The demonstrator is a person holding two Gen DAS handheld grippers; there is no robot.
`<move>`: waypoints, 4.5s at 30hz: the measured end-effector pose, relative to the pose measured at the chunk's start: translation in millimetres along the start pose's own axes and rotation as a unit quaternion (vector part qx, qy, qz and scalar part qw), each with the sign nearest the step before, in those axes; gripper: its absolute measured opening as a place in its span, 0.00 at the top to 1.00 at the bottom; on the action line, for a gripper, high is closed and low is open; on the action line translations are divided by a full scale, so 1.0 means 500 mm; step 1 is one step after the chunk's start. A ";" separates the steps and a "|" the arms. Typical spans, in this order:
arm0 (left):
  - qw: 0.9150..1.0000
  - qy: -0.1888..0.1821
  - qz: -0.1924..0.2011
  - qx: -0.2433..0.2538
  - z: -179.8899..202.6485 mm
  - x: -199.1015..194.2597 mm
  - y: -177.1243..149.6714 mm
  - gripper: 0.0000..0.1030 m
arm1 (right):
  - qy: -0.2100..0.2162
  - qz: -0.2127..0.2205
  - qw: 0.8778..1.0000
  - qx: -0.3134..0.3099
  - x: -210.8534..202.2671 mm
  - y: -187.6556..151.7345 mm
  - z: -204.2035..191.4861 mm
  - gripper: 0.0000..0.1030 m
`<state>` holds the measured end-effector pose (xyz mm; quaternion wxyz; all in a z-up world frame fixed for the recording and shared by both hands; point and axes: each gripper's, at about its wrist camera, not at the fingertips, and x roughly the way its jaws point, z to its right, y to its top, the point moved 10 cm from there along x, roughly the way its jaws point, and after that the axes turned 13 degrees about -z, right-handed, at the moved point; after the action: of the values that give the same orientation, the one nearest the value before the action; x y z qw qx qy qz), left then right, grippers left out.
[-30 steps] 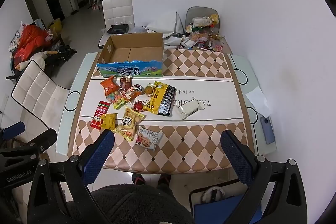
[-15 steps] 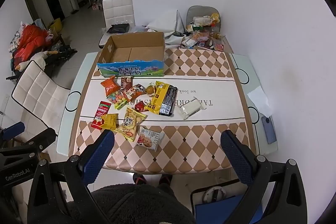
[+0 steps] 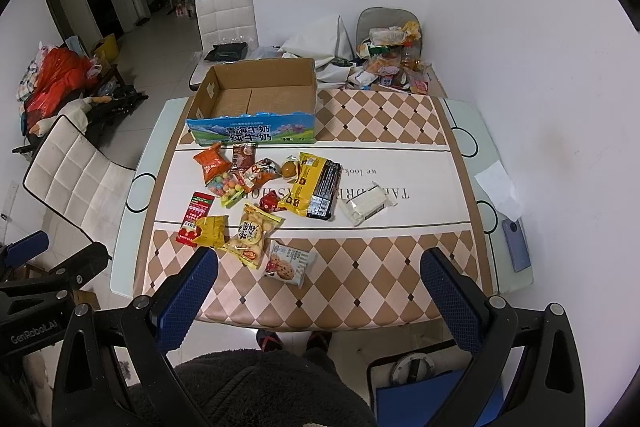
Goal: Organize snacks
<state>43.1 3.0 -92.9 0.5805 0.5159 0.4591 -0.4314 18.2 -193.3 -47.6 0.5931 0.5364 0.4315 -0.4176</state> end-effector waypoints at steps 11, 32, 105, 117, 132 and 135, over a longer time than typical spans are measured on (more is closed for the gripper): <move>1.000 0.000 -0.001 0.000 0.000 0.000 0.001 0.00 | 0.000 -0.001 1.000 0.001 -0.003 0.002 0.001 0.00; 1.000 0.000 -0.002 0.000 0.000 0.001 0.001 0.00 | 0.000 0.000 1.000 0.002 0.004 0.013 -0.012 0.00; 0.948 0.053 -0.295 0.105 0.099 0.838 0.109 0.14 | 0.088 -0.311 0.944 0.064 0.875 0.272 0.028 0.00; 0.954 0.039 -0.295 -0.028 0.018 0.834 0.152 0.40 | 0.058 -0.360 0.927 0.089 1.021 0.307 -0.012 0.01; 0.956 0.017 -0.289 -0.047 -0.011 0.852 0.125 0.37 | 0.038 -0.410 0.911 -0.014 1.001 0.111 -0.029 0.14; 0.957 0.019 -0.286 -0.043 0.000 0.851 0.122 0.37 | 0.047 -0.403 0.914 0.010 1.011 0.106 -0.028 0.11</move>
<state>190.5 -2.7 -496.8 0.4459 0.3454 0.6166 -0.5493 209.1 -192.0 -519.0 0.3481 0.3422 0.6343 -0.5995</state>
